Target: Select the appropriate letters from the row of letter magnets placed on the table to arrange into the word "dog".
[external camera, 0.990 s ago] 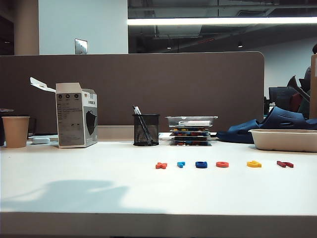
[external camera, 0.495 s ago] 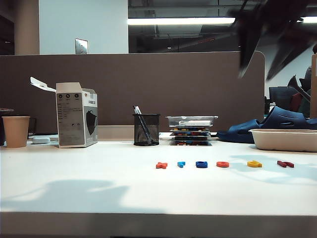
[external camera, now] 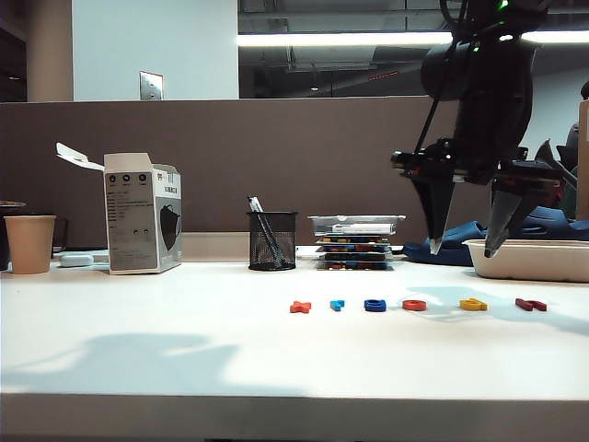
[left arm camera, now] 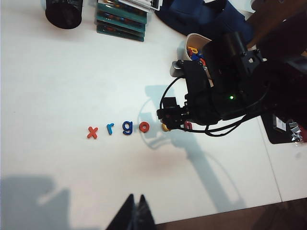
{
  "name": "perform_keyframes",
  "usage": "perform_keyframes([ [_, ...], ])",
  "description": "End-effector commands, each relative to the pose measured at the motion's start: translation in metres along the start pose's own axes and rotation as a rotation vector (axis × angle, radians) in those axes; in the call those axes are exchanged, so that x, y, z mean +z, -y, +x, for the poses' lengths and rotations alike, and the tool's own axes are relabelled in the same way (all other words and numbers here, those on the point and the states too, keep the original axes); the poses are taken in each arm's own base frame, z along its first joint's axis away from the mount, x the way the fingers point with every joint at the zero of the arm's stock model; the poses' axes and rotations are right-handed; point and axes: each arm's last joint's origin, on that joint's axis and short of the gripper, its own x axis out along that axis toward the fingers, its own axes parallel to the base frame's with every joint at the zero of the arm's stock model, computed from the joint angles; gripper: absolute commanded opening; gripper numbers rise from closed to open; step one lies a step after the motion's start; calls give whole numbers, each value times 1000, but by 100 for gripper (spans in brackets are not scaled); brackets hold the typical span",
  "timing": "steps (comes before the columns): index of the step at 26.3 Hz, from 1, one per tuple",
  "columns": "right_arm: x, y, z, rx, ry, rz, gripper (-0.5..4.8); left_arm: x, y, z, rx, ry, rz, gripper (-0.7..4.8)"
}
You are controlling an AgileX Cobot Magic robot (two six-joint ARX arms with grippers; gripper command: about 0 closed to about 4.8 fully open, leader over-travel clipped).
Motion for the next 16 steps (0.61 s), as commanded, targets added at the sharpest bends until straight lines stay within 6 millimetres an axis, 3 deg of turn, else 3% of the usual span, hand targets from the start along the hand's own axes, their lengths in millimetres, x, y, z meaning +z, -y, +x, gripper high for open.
perform_keyframes([
  [1,5,-1,5,-9,32,-3,306,1,0,-1,-1,10,-10,-5],
  [8,-6,4,27,-24,13,-8,305,1,0,-1,-1,10,-10,-5],
  [16,-5,5,29,-35,34,-9,270,1,0,-1,-1,10,-10,-5],
])
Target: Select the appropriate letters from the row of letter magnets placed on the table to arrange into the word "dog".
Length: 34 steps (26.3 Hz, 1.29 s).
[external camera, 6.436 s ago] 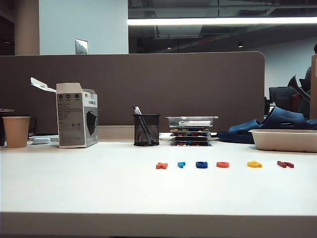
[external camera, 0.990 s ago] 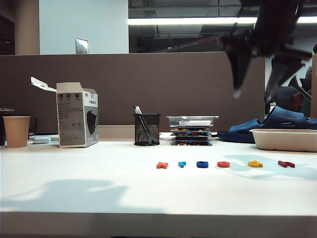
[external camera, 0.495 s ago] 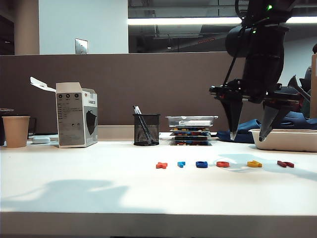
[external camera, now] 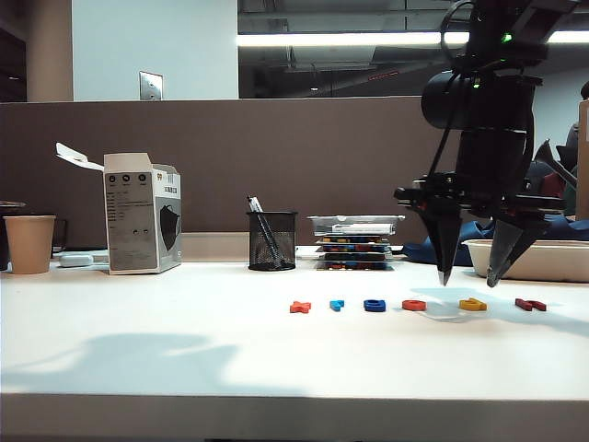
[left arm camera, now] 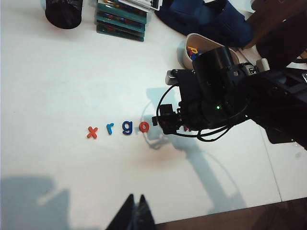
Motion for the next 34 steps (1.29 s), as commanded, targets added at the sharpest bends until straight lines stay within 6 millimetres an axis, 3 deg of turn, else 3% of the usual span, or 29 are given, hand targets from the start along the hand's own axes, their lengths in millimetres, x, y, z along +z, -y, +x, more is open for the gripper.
perform_keyframes([
  [1,2,0,-2,-1,23,-4,270,1,0,-1,-1,11,-11,-5],
  [21,-14,5,28,-12,-38,1,270,1,0,-1,-1,11,-11,-6],
  [34,-13,9,29,-10,-29,13,260,1,0,-1,-1,11,-11,-5],
])
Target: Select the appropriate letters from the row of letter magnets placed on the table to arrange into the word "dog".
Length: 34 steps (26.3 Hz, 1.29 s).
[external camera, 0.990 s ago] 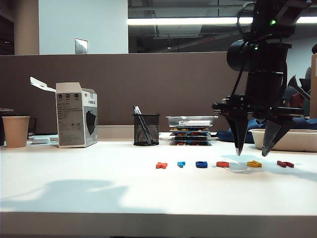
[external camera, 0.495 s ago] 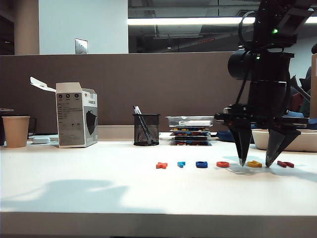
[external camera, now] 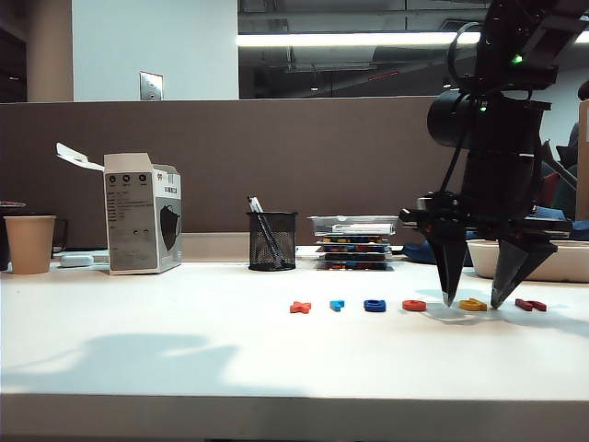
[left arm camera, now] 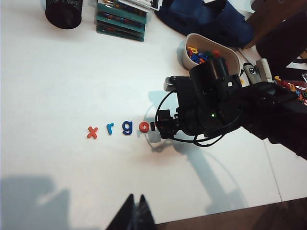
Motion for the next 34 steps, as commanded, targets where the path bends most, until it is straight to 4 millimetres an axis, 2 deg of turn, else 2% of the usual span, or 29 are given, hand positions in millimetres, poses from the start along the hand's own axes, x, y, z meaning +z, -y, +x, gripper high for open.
perform_keyframes([
  [1,-5,2,7,-9,-47,4,260,1,0,-1,-1,11,-11,-5],
  [6,-6,2,7,-13,-62,8,260,1,0,-1,-1,11,-11,-5],
  [9,-6,2,7,-12,-62,8,200,1,0,-1,-1,11,-11,-5],
  [30,-6,2,7,-13,-64,9,197,1,0,-1,-1,11,-11,-5],
  [34,-7,2,7,-13,-66,8,146,1,0,-1,-1,11,-11,-5],
])
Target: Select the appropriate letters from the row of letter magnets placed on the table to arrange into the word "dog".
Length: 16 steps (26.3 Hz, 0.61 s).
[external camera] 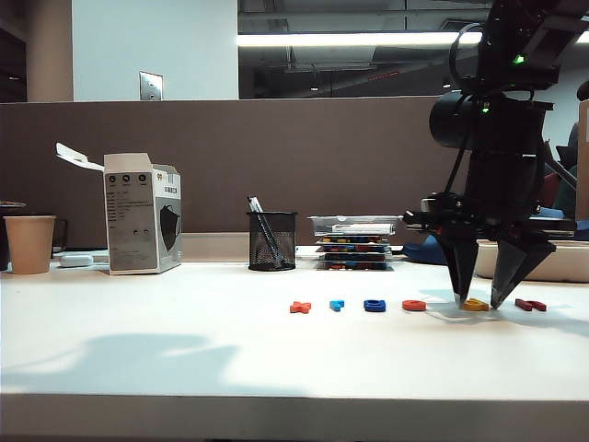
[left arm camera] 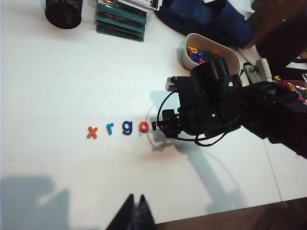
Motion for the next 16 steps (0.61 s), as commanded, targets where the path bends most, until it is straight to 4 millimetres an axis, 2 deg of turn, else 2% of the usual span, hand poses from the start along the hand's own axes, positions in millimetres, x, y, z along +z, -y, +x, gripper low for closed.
perform_keyframes([
  [1,-6,1,7,-2,-56,5,147,1,0,-1,-1,10,-10,-5],
  [10,-6,1,7,-2,-56,5,142,1,0,-1,-1,10,-10,-5],
  [13,-6,1,7,-2,-56,5,106,1,0,-1,-1,10,-10,-5],
  [16,-6,1,7,-2,-55,5,103,1,0,-1,-1,10,-10,-5],
])
